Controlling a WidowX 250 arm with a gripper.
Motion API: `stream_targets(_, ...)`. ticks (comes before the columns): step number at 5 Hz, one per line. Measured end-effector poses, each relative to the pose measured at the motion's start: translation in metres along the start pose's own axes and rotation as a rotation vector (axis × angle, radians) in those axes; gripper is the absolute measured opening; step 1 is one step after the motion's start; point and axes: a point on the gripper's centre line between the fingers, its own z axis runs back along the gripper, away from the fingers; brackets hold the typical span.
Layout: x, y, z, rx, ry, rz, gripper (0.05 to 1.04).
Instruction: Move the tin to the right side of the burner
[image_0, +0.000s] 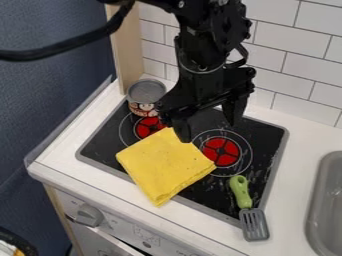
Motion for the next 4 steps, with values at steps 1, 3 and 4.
stream_targets(1,-0.002,0.002,-0.007,0.021,0.012,0.004,1.001)
stream_targets(3,0.052,0.013,-0.038,0.114,-0.044,0.203,1.001)
stream_targets(4,0.081,0.012,-0.051,0.116,-0.068,0.297,1.001)
